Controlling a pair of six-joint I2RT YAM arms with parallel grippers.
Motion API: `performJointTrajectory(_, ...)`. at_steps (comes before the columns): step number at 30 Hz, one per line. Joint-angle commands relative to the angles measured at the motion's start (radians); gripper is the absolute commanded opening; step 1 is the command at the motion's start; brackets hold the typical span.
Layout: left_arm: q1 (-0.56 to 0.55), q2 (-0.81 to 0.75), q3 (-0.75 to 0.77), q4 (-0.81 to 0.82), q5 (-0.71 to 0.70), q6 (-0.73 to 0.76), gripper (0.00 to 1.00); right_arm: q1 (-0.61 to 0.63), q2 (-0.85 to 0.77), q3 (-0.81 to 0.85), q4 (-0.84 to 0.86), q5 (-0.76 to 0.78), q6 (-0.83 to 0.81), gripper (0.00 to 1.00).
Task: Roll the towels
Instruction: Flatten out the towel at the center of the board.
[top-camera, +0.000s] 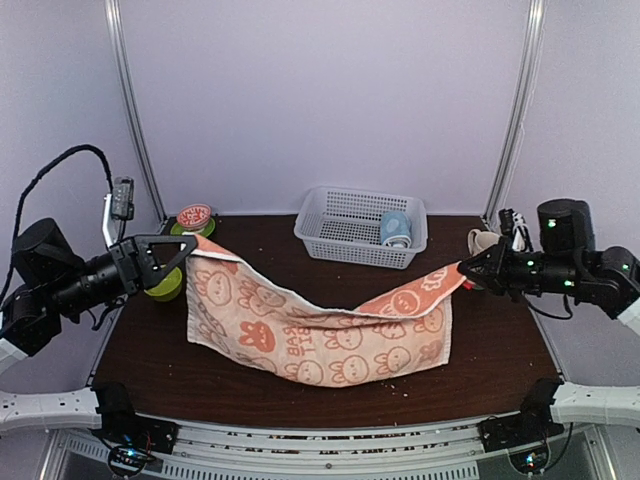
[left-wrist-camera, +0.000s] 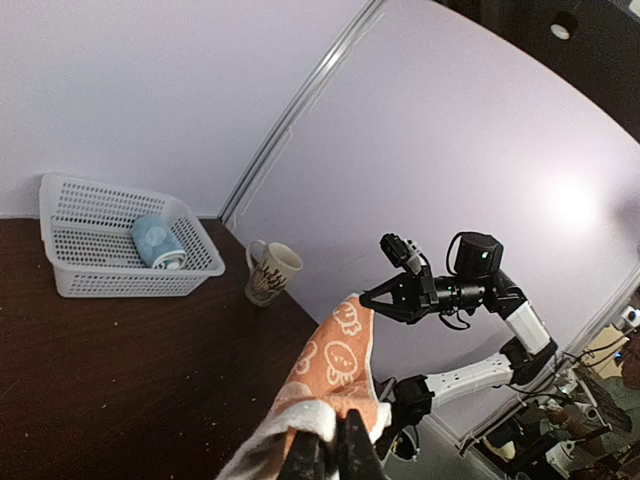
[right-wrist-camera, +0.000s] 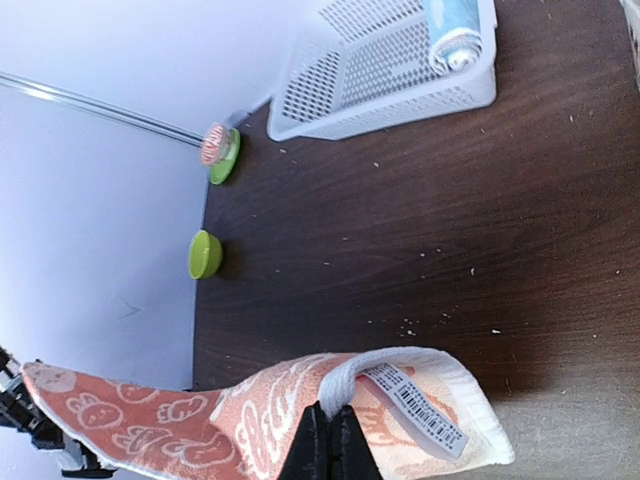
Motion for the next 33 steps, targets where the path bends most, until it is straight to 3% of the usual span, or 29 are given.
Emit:
performJointTrajectory(1,0.055,0.154,-0.094,0.048,-0.042,-0.063,0.00,-0.043,0.184,-0.168,0.203,-0.085,0.071,0.00)
performJointTrajectory(3,0.108,0.224,-0.193,0.181,0.010,-0.147,0.00,-0.068,0.277,-0.216,0.310,-0.120,0.096,0.00)
performJointTrajectory(7,0.246,0.393,-0.343,0.459,0.105,-0.262,0.00,-0.128,0.500,-0.182,0.369,-0.120,0.084,0.00)
performJointTrajectory(10,0.335,0.518,-0.359,0.574,0.149,-0.284,0.00,-0.159,0.645,-0.110,0.391,-0.121,0.061,0.00)
performJointTrajectory(15,0.412,0.699,-0.284,0.627,0.193,-0.274,0.00,-0.187,0.862,0.056,0.386,-0.151,-0.014,0.03)
performJointTrajectory(18,0.440,0.767,-0.248,0.623,0.218,-0.262,0.00,-0.188,0.907,0.131,0.347,-0.147,-0.073,0.28)
performJointTrajectory(22,0.452,0.791,-0.210,0.560,0.202,-0.205,0.00,-0.188,0.887,0.166,0.268,-0.065,-0.168,0.49)
performJointTrajectory(28,0.472,0.807,-0.166,0.458,0.157,-0.159,0.00,-0.188,0.866,0.084,0.341,0.050,-0.281,0.54)
performJointTrajectory(33,0.474,0.840,-0.120,0.357,0.128,-0.107,0.00,-0.188,0.938,0.075,0.440,0.035,-0.319,0.54)
